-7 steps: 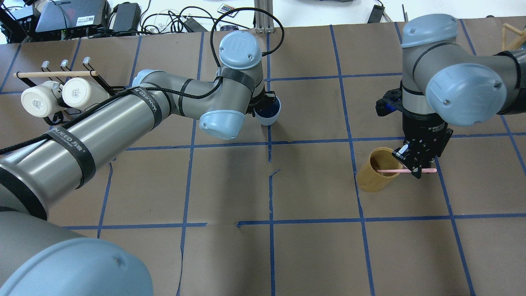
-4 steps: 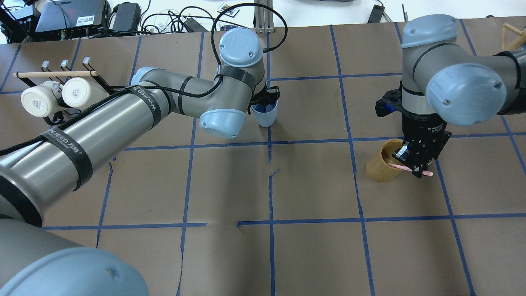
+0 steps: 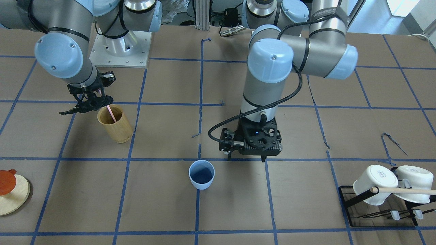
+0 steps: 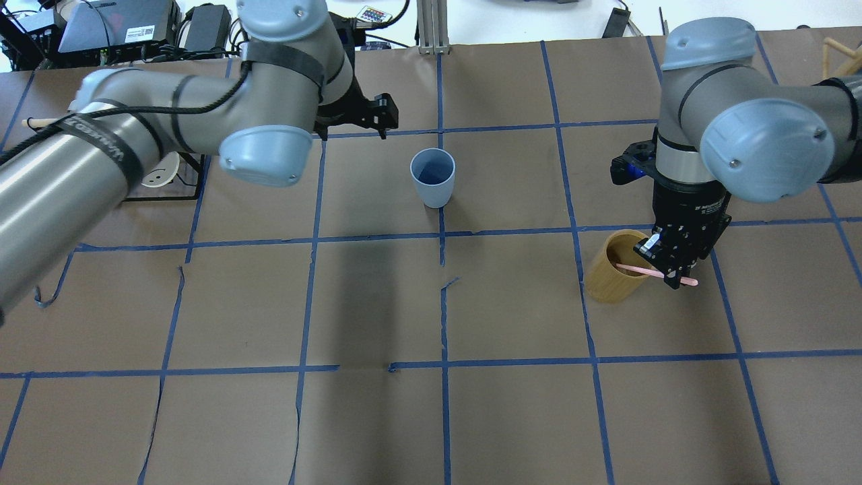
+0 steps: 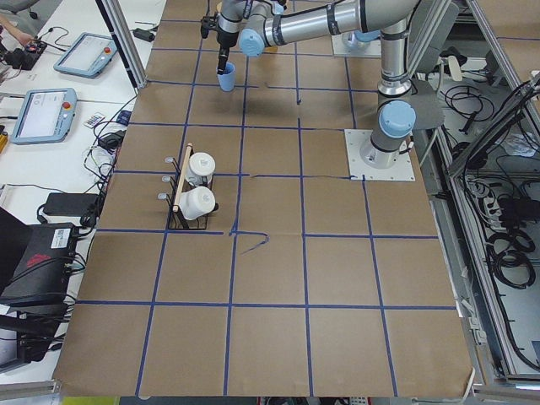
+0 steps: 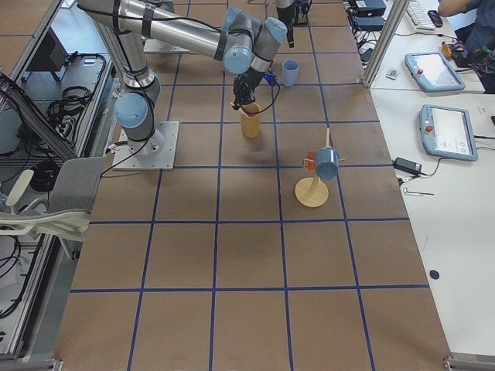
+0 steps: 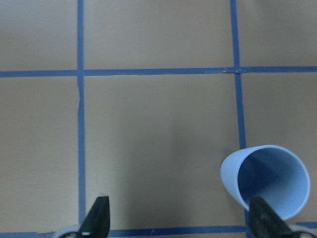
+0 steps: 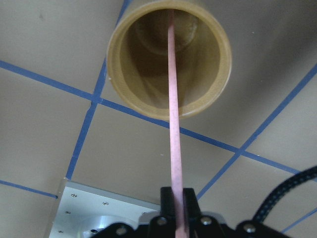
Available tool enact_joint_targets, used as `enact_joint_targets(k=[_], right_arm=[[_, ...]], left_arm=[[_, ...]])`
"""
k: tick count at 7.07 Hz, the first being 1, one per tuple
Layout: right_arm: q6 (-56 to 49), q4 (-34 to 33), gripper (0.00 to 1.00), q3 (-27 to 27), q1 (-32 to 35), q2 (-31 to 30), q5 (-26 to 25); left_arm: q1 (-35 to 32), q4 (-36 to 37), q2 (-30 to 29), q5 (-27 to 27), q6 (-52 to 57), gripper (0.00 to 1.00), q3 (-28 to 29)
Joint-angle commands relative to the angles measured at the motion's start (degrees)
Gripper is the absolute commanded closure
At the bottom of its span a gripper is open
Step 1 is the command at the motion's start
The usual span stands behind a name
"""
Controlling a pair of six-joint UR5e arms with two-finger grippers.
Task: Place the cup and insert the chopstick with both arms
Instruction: 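Release the blue cup and raise the left gripper while the right lifts the chopstick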
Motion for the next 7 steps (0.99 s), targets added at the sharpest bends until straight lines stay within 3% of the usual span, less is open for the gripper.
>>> enact_joint_targets(k=[1,3,5,7], right_arm=[[0.3,2.7,1.0,-1.9,-0.2,-0.3,0.9],[0.3,12.0,1.0,-8.3,-0.2,-0.2,1.0],[0.4,17.6,1.0,-11.8,-0.3,-0.5,0.9],[0.9,21.4,1.0,-21.1,-0.2,0.2,1.0]], left_arm=[[7.1,-12.0,7.0,-3.5,2.9,0.0,0.9],[9.8,-25.7,10.1,-4.4,2.3,0.0,5.9],[11.3,-30.5,10.6,-4.5,2.4,0.0,10.3],[13.3,-34.3,11.2,-5.8,2.5,0.0,12.3]])
